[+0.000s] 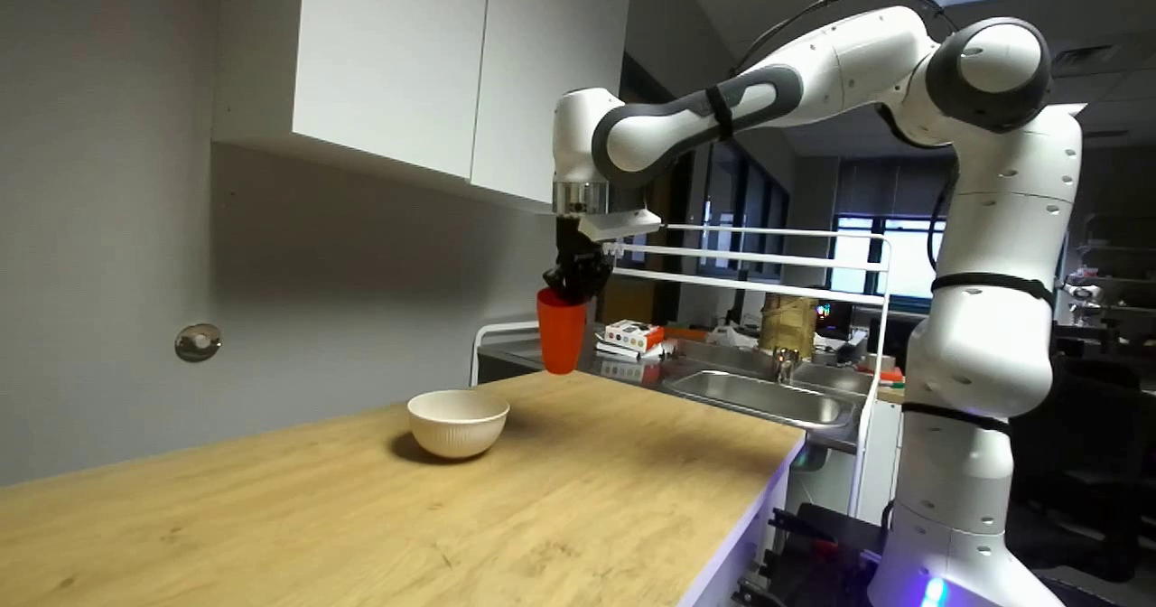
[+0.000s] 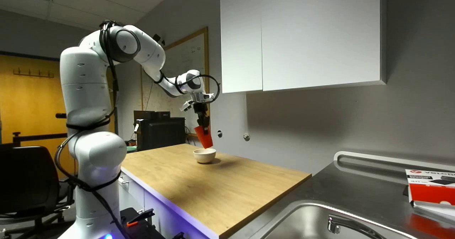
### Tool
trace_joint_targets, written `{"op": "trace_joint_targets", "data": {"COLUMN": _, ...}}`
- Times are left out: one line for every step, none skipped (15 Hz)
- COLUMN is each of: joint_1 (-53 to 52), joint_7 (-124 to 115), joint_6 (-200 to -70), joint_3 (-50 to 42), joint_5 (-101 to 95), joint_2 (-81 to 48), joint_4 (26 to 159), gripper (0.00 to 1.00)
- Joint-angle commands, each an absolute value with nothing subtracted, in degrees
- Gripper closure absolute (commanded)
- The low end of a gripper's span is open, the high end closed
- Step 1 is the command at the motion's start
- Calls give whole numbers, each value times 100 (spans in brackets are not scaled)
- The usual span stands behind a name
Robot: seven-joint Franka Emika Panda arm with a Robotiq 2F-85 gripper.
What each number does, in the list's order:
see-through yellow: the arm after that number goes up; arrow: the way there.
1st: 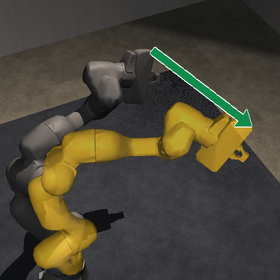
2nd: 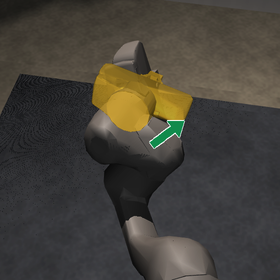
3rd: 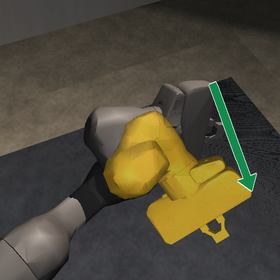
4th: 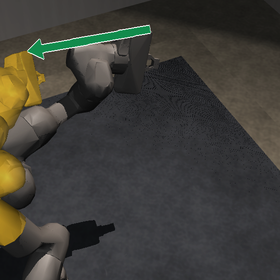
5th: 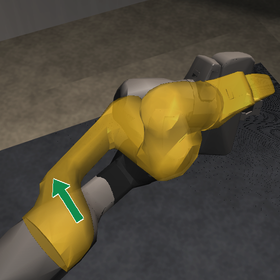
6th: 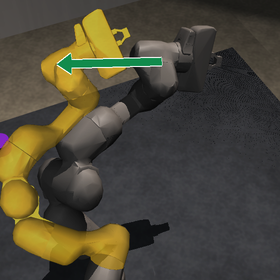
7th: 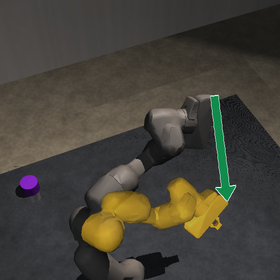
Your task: Pour the beans from the cup into the bowl
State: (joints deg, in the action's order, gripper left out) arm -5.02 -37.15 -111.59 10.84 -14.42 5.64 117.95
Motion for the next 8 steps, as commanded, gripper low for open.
{"op": "trace_joint_targets", "data": {"joint_1": -748, "joint_7": -4404, "joint_6": -10452, "joint_3": 1329, "joint_5": -2322, "joint_2": -163, "joint_4": 10633, "gripper": 98}}
{"op": "trace_joint_targets", "data": {"joint_1": -849, "joint_7": -4552, "joint_6": -10288, "joint_3": 1353, "joint_5": -2574, "joint_2": -362, "joint_4": 10369, "gripper": 98}}
{"op": "trace_joint_targets", "data": {"joint_1": -954, "joint_7": -4653, "joint_6": -10124, "joint_3": 1354, "joint_5": -2755, "joint_2": -551, "joint_4": 10139, "gripper": 98}}
{"op": "trace_joint_targets", "data": {"joint_1": -1074, "joint_7": -4764, "joint_6": -9959, "joint_3": 1344, "joint_5": -2947, "joint_2": -777, "joint_4": 9899, "gripper": 98}}
{"op": "trace_joint_targets", "data": {"joint_1": -1201, "joint_7": -4853, "joint_6": -9809, "joint_3": 1316, "joint_5": -3133, "joint_2": -996, "joint_4": 9685, "gripper": 98}}
{"op": "trace_joint_targets", "data": {"joint_1": -1338, "joint_7": -4921, "joint_6": -9648, "joint_3": 1285, "joint_5": -3306, "joint_2": -1206, "joint_4": 9481, "gripper": 98}}
{"op": "trace_joint_targets", "data": {"joint_1": -1484, "joint_7": -4979, "joint_6": -9470, "joint_3": 1257, "joint_5": -3479, "joint_2": -1460, "joint_4": 9243, "gripper": 98}}
{"op": "trace_joint_targets", "data": {"joint_1": -1620, "joint_7": -5029, "joint_6": -9321, "joint_3": 1217, "joint_5": -3670, "joint_2": -1708, "joint_4": 9044, "gripper": 98}}
